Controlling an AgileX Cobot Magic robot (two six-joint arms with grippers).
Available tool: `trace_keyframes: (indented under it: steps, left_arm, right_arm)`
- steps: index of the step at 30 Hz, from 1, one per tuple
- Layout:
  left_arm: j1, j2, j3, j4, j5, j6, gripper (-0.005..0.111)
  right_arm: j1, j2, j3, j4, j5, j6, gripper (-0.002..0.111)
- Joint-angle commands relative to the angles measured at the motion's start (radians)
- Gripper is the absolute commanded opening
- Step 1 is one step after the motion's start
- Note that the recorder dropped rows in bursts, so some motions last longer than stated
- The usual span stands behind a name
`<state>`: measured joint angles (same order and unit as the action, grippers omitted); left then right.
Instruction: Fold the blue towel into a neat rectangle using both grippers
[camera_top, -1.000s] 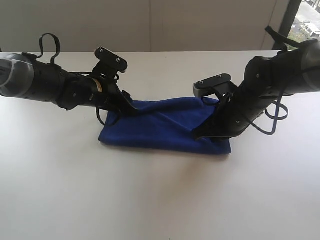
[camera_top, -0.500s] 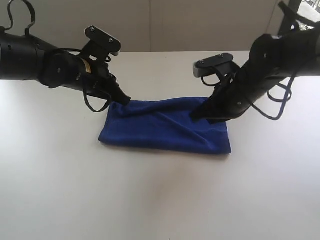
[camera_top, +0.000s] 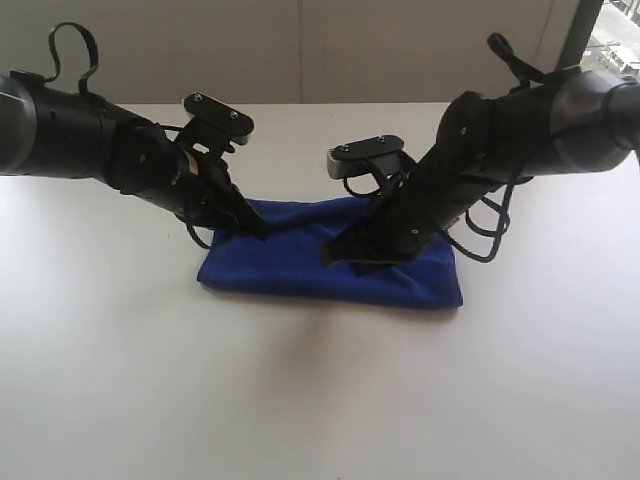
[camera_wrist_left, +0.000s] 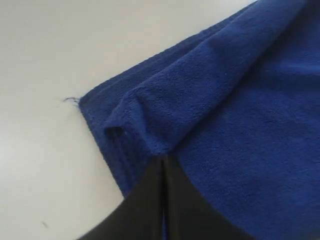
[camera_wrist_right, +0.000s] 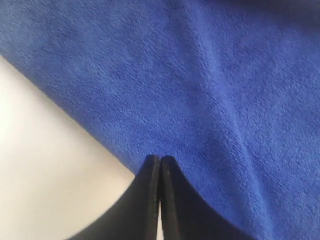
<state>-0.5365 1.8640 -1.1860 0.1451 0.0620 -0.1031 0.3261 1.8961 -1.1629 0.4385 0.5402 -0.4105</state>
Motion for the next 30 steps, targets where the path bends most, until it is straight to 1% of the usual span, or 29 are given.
trace_keyframes:
  steps: [1, 5, 8, 11, 20, 30]
  left_arm:
    - [-0.017, 0.003, -0.002, -0.014, -0.042, -0.03, 0.0]
    - [-0.017, 0.024, -0.002, -0.014, -0.083, -0.068, 0.0]
    - [-0.026, 0.03, -0.002, -0.014, -0.09, -0.109, 0.0]
    - [-0.045, 0.042, -0.002, -0.014, -0.094, -0.109, 0.0]
    - [-0.047, 0.077, -0.002, -0.014, -0.102, -0.145, 0.0]
    - [-0.047, 0.127, -0.002, -0.014, -0.181, -0.232, 0.0]
  right_arm:
    - [0.024, 0.017, 0.0, 0.013, -0.05, -0.014, 0.0]
    - [0.026, 0.069, 0.0, 0.013, -0.064, -0.014, 0.0]
    - [0.028, 0.077, 0.0, 0.015, -0.046, -0.005, 0.0]
    - [0.028, 0.077, 0.0, 0.015, -0.024, 0.001, 0.0]
    - [0.028, 0.077, 0.084, 0.015, -0.026, 0.001, 0.0]
    - [0.028, 0.077, 0.086, 0.015, -0.029, 0.001, 0.0]
